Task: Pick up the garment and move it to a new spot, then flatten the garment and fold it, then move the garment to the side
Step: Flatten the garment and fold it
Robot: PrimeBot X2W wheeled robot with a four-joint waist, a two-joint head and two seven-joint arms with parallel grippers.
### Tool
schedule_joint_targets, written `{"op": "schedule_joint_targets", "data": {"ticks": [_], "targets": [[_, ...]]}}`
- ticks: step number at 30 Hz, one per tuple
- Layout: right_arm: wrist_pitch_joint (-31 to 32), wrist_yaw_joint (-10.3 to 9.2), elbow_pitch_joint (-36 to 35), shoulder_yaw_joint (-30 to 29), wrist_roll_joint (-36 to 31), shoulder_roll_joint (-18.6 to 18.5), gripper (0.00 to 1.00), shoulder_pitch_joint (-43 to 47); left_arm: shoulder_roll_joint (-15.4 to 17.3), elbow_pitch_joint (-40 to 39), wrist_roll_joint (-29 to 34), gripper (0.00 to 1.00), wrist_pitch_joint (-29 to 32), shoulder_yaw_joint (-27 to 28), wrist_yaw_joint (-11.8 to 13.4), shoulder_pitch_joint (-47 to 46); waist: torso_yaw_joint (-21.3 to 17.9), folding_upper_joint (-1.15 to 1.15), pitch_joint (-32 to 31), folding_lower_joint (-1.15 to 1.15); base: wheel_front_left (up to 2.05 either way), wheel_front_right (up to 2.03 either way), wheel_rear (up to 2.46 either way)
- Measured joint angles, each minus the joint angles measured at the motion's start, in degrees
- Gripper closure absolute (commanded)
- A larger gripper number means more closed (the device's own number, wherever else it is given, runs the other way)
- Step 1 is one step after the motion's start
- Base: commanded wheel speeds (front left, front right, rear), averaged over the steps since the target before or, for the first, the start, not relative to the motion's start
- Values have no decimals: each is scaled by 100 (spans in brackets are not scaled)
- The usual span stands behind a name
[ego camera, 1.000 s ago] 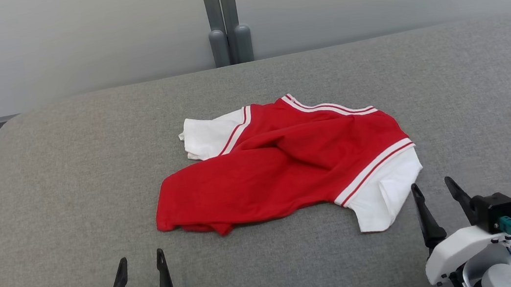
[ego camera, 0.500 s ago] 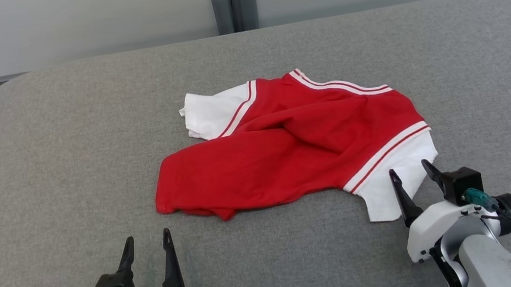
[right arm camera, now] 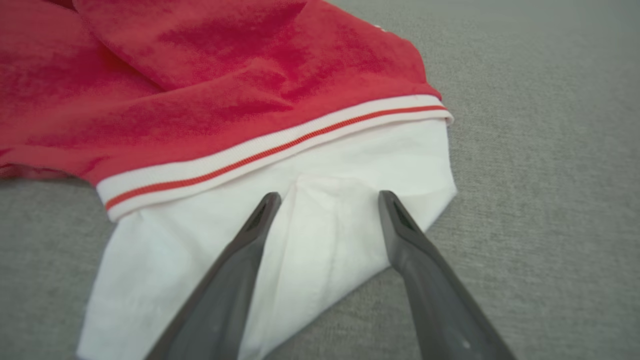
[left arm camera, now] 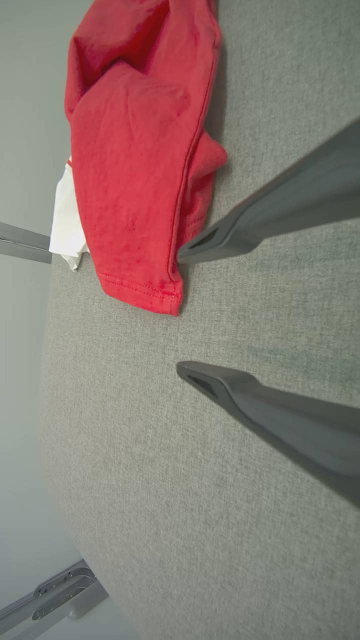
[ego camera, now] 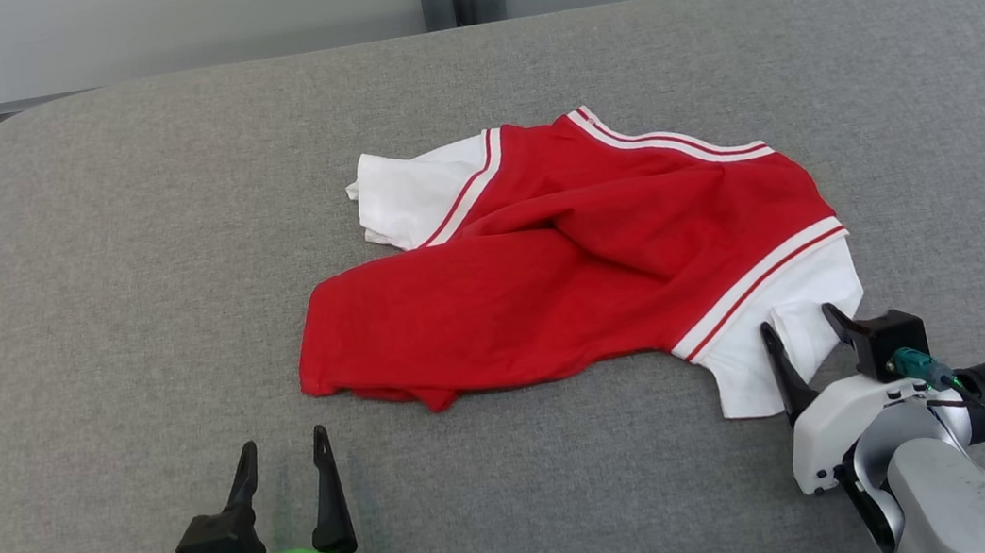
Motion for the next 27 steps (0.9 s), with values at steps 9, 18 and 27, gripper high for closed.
{"op": "schedule_joint_targets", "data": {"ticks": [9,18,27], "targets": [[0,0,-40,-141,-14,0,59,0,0,-9,-19,0,0,8,0,-51,-84,0,15,0,0,0,0],[0,0,-363,-245,266,0,100,93,0,-21,-21,0,0,15,-2,-52,-156,0,7,0,0,0,0],[0,0,-762,-354,601,0,100,346,0,-9,-409,0,0,144,-8,-148,-395,0,28,0,0,0,0]]}}
